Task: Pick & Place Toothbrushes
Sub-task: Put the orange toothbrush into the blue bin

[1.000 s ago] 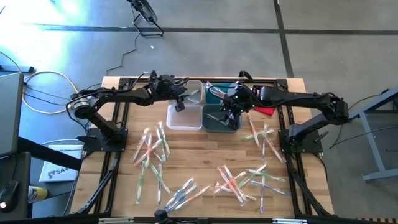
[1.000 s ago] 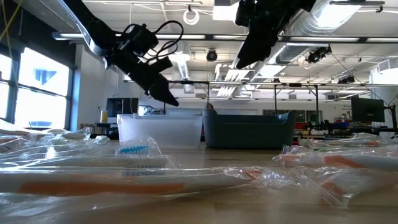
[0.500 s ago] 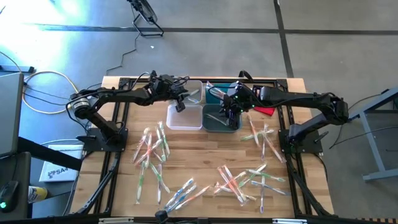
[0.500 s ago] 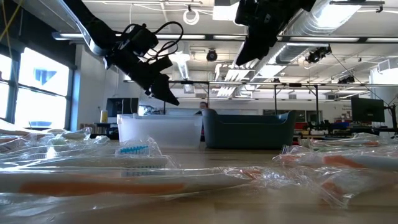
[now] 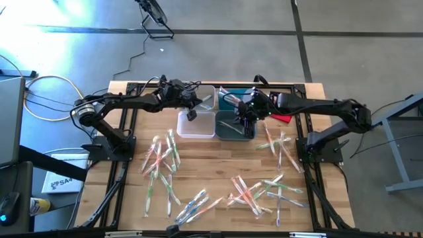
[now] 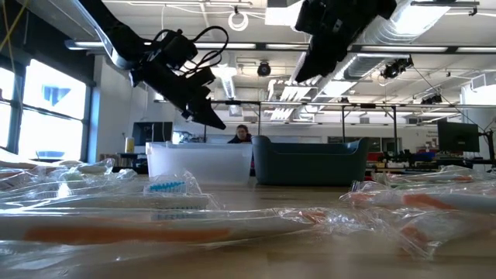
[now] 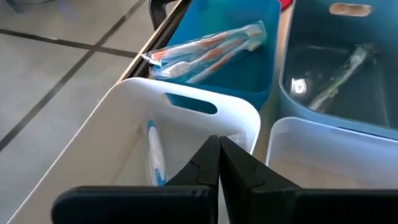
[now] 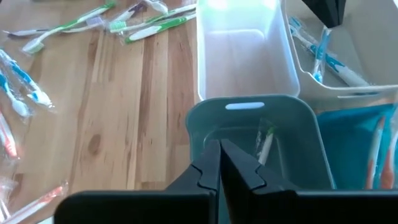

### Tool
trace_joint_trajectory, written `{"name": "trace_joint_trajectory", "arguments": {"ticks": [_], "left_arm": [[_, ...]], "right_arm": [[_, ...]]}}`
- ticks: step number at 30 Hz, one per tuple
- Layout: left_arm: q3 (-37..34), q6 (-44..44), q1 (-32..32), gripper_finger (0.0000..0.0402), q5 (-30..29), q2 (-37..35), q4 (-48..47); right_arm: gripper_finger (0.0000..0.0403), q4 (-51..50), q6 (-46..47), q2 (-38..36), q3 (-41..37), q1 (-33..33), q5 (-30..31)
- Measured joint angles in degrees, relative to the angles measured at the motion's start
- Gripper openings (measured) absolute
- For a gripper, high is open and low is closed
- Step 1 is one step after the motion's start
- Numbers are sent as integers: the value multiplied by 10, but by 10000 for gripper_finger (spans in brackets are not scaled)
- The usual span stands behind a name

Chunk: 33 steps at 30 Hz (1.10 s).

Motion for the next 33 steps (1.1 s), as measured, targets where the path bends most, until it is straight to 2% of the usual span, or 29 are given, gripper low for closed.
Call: {"name": "trace_joint_trajectory", "arguments": {"ticks": [9, 12, 19, 23, 28, 33], "left_arm": [[-69, -17, 0, 1, 0, -39, 63], [-97, -27, 0, 1, 5, -61, 114], [-169, -41, 0, 0, 64, -94, 263], [-201, -46, 0, 0, 79, -102, 310], [-214, -53, 0, 0, 85, -114, 312], [-216, -61, 0, 0, 128, -139, 305]], "right_arm": [[4, 167, 79, -127, -187, -29, -29], [3, 209, 89, -178, -234, -28, -28], [3, 324, 90, -268, -321, -14, -26], [3, 377, 92, -294, -362, -8, -26], [3, 417, 118, -310, -394, -1, -25], [3, 451, 119, -314, -417, 15, -24]]}}
